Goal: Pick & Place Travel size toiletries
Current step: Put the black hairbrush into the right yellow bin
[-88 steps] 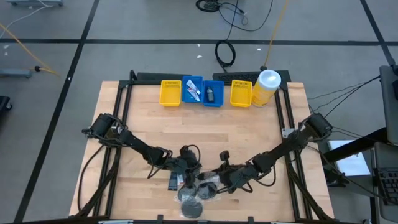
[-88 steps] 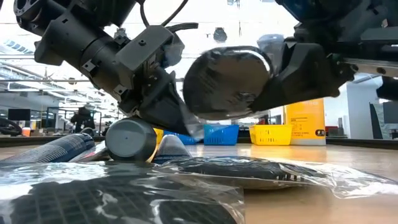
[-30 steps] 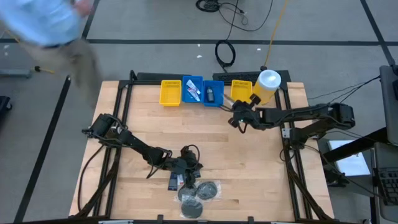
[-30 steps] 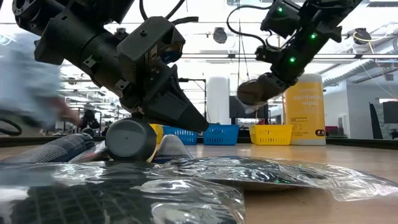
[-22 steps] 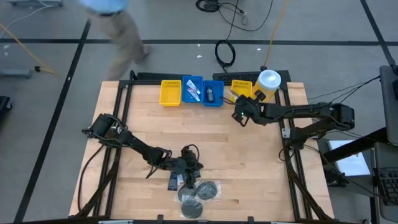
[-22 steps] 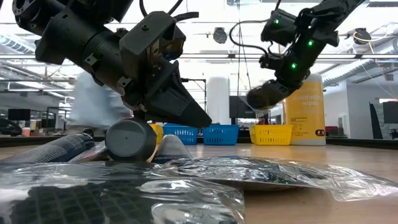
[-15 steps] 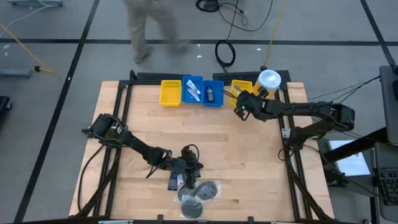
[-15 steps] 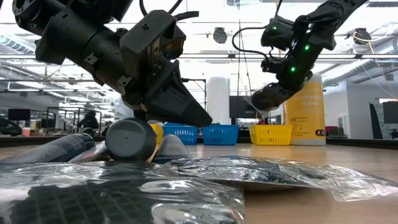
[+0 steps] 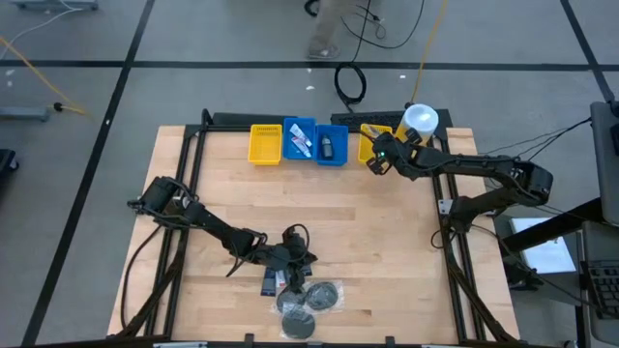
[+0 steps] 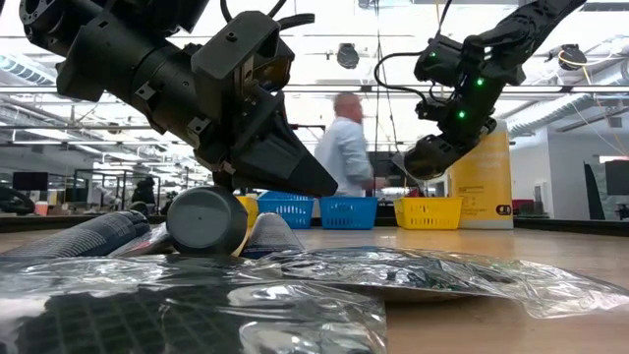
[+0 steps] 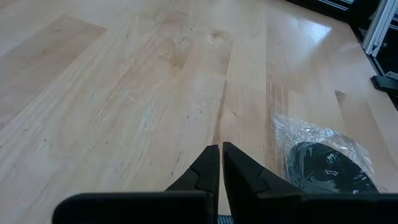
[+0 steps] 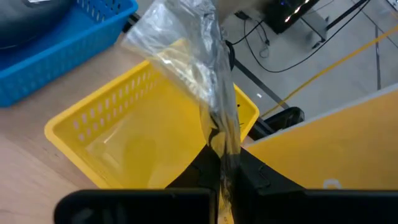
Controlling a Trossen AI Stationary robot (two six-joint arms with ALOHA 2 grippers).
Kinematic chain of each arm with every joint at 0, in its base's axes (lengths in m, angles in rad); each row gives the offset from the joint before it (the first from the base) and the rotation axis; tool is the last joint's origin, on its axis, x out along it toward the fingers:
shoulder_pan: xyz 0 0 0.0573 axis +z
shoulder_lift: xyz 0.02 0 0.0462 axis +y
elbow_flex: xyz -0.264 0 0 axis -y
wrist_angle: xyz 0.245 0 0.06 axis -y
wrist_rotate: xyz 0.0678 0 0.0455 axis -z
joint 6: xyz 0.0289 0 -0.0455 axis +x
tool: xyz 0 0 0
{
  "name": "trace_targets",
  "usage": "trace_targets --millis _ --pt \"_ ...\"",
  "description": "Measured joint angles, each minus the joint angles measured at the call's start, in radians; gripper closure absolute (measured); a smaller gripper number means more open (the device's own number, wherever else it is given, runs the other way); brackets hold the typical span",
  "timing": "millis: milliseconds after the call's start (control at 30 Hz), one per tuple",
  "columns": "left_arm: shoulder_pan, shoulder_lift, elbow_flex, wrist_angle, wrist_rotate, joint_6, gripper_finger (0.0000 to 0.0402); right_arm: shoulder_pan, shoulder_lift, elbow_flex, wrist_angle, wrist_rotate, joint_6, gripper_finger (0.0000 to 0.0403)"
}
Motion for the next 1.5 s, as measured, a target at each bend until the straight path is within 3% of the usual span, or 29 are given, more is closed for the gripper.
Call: trace_targets --millis 267,700,1067,1500 --pt "0.000 0.000 0.000 0.000 0.006 0.000 0.0382 -0.001 0.002 0.000 0.010 -0.048 -0.024 0.0397" --pt "0.000 0.000 0.000 0.000 0.019 0.000 0.0382 0.000 0.002 0.000 0.010 -0.045 -0.025 0.0337" --pt "0.000 0.000 0.000 0.000 0.019 0.000 0.0382 0.009 0.002 0.000 0.010 -0.047 -0.025 0.0326" --pt "0.000 0.000 0.000 0.000 0.019 0.000 0.0382 0.164 0.002 0.000 0.020 -0.085 -0.025 0.0328"
